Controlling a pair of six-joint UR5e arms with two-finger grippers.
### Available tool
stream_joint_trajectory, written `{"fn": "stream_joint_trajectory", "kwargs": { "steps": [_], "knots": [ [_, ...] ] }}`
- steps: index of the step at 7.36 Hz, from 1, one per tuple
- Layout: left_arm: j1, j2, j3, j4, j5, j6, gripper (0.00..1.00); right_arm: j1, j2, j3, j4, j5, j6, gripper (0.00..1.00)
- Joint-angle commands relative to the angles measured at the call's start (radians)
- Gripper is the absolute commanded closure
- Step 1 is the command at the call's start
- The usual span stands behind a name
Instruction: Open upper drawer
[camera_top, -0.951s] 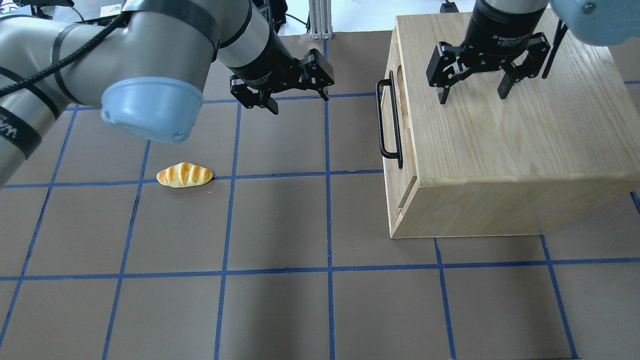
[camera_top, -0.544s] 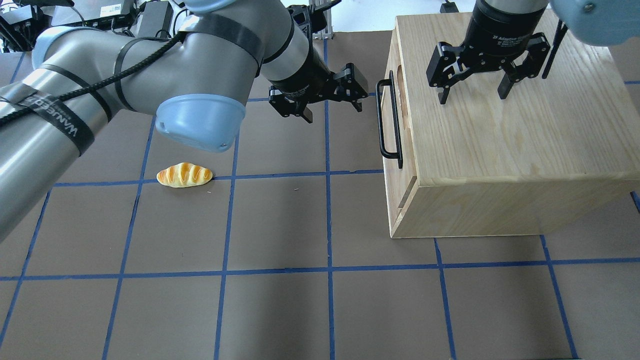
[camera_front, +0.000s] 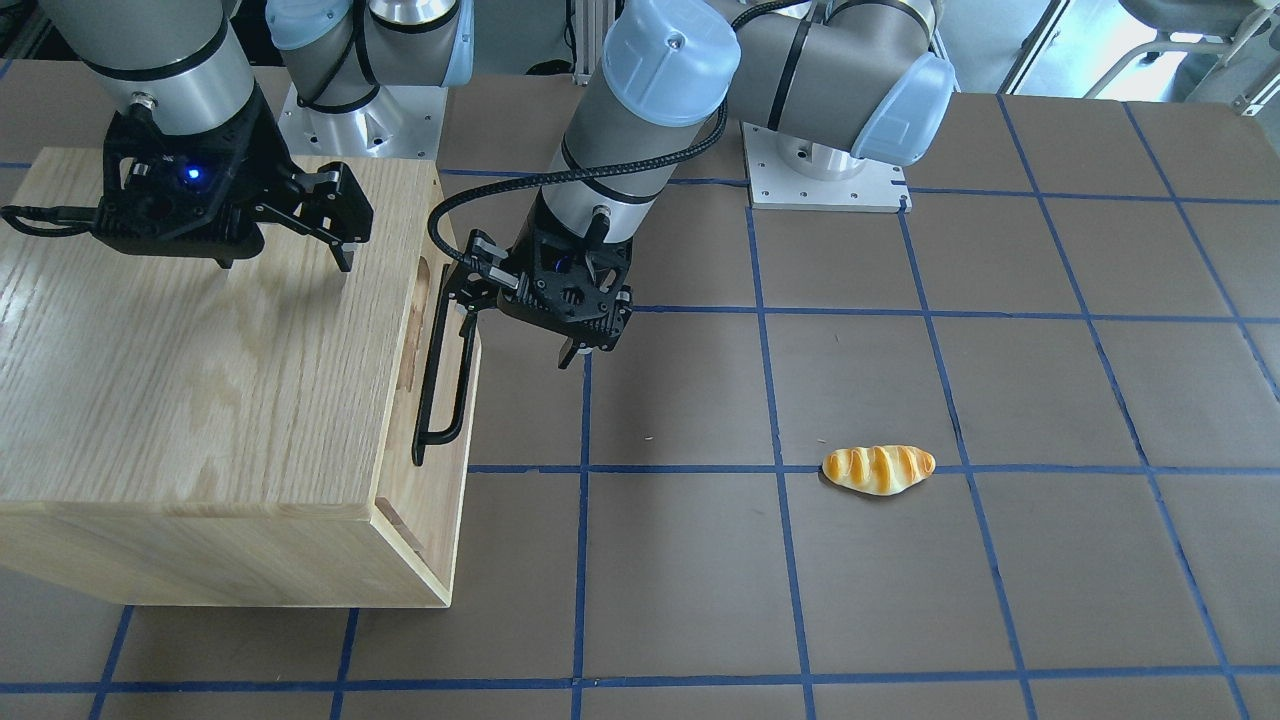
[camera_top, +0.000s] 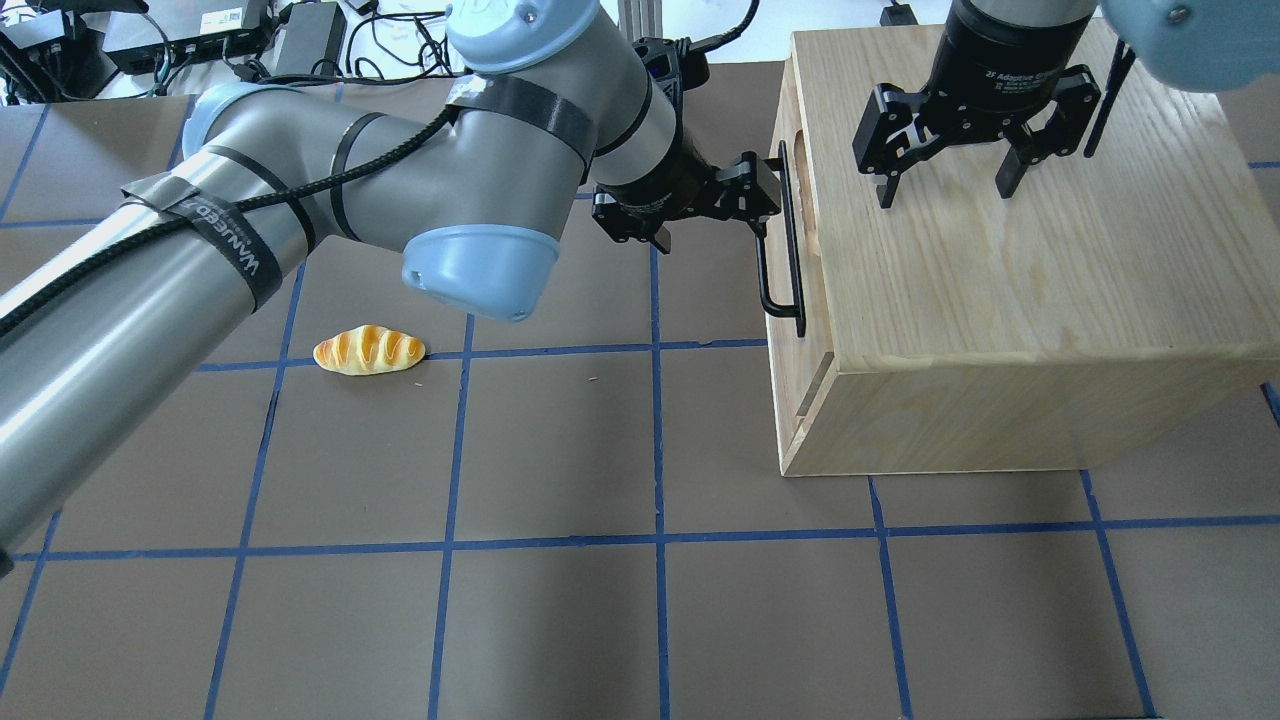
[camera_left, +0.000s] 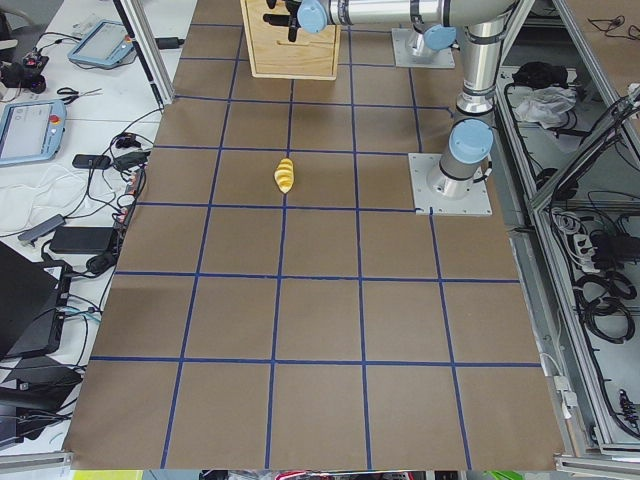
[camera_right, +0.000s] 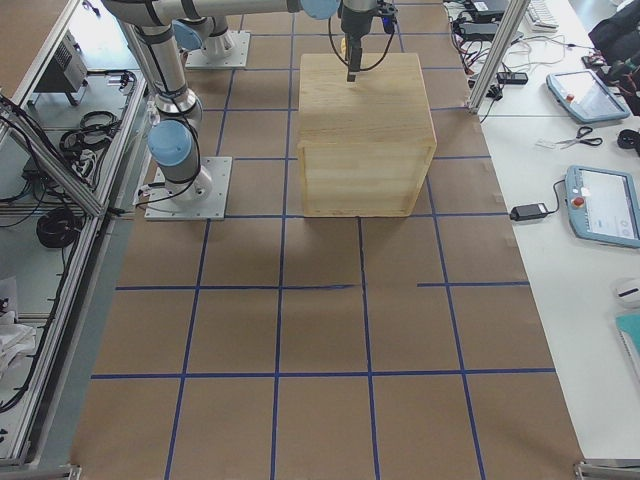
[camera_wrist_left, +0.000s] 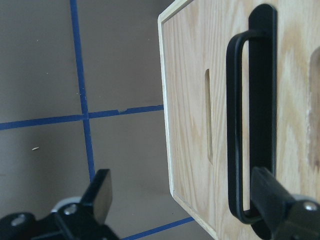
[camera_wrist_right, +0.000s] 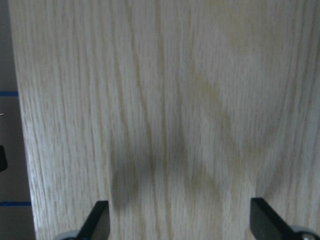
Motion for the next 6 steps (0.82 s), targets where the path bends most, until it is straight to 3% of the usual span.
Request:
{"fn": "stream_joint_trajectory", "kwargs": {
  "steps": [1, 6],
  "knots": [
    [-0.018, -0.024, -0.001, 0.012, 0.002, 0.012, 0.00, 0.000, 0.000, 0.000, 0.000, 0.000, -0.001, 0.00],
    [-0.027, -0.052, 0.002, 0.083, 0.015, 0.047, 0.00, 0.000, 0.000, 0.000, 0.000, 0.000, -0.001, 0.00]
  ]
}}
